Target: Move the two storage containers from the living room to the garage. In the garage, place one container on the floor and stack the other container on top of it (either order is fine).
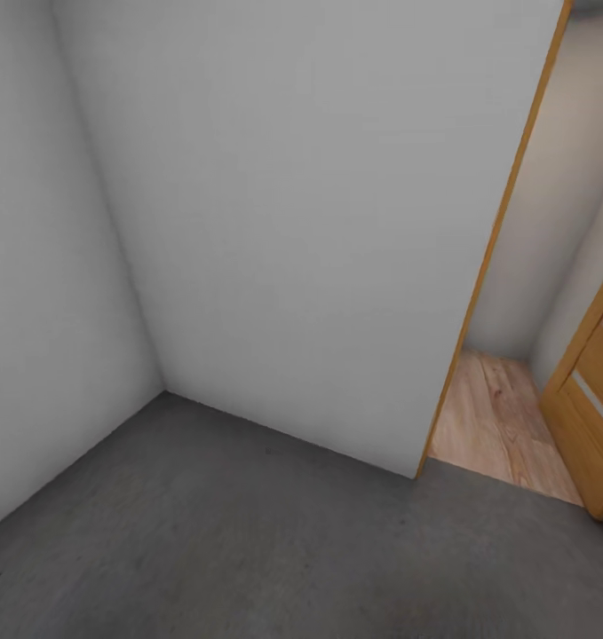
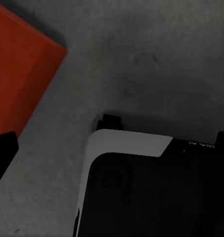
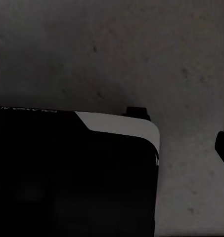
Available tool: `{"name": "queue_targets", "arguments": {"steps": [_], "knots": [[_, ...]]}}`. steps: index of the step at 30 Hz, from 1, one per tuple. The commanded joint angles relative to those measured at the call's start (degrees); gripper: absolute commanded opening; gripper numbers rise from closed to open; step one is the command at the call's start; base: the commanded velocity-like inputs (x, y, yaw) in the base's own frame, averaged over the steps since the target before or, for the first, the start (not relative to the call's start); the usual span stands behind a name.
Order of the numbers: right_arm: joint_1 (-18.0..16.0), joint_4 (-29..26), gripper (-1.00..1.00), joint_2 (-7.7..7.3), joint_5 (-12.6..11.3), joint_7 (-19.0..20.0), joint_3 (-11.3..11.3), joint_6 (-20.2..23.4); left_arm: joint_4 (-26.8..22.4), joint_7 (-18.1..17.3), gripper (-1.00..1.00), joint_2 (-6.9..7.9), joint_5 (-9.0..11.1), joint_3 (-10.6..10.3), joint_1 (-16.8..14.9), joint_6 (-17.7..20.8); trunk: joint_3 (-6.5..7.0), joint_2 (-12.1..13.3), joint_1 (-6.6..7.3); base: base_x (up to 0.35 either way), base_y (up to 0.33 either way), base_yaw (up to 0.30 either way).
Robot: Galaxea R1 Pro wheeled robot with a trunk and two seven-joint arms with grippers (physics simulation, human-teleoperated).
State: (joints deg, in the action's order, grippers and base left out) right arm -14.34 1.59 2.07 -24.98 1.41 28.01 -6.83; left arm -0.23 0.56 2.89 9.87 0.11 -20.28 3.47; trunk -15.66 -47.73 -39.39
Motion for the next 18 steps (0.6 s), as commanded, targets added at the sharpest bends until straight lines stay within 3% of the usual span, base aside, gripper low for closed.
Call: {"name": "queue_targets", "arguments": {"steps": [1, 18], "knots": [[-0.07, 0.17, 1.0, 0.04, -0.6, 0.16, 0.46, -0.29, -0.03, 0.06, 1.0, 0.01, 0.44, -0.02, -0.03, 0.22, -0.07, -0.05, -0.01, 0.0, 0.0, -0.256], [-0.07, 0.17, 1.0, -0.04, -0.6, 0.29, 0.46, -0.29, -0.03, 0.06, 1.0, 0.01, 0.46, -0.02, -0.03, 0.22, -0.07, -0.05, -0.01, 0.0, 0.0, -0.259]]}}
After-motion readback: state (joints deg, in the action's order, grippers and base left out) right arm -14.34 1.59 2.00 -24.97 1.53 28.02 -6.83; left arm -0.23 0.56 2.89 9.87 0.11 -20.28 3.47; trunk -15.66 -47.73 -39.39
